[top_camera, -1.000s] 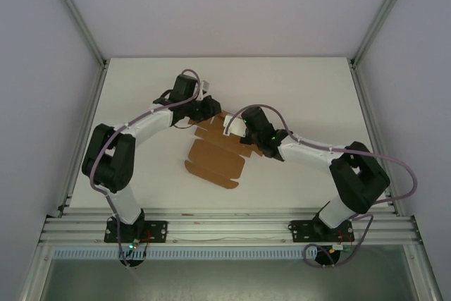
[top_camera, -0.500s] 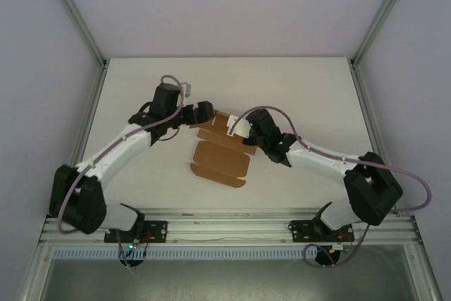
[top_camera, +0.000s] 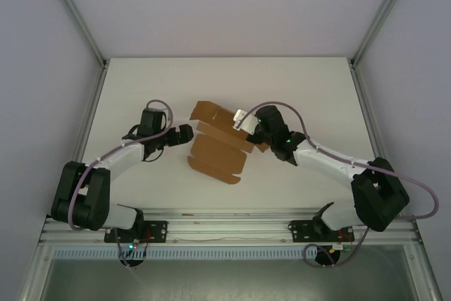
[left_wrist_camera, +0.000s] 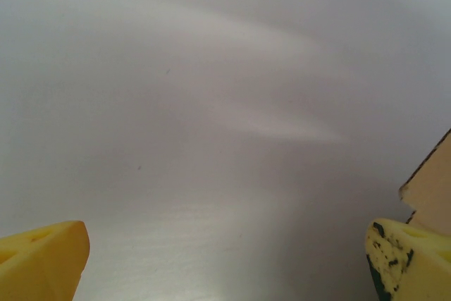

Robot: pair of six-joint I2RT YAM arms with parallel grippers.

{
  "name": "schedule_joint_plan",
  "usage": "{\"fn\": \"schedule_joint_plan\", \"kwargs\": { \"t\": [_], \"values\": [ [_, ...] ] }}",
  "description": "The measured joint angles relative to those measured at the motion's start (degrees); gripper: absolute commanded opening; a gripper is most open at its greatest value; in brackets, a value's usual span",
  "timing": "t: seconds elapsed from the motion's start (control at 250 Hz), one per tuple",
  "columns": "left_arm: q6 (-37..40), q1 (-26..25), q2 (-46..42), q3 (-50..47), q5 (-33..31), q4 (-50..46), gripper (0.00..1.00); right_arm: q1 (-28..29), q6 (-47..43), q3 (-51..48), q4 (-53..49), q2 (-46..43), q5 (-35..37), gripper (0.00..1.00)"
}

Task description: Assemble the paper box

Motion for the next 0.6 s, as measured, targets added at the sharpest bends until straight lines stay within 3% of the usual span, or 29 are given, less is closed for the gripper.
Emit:
{"fn": "schedule_joint_plan", "kwargs": {
  "t": [0.336,0.6],
  "values": [
    [0.2,0.0,3.1,-1.7,0.8,12.0,0.95,-0.4,2.1,-0.5,-0.1,-1.4,-3.8,0.0],
    [0.1,2.0,2.1,-2.4,-2.6,11.9,0.94,-1.1,3.1,-1.2,-0.6,-2.8,-5.6,0.0]
  ]
}}
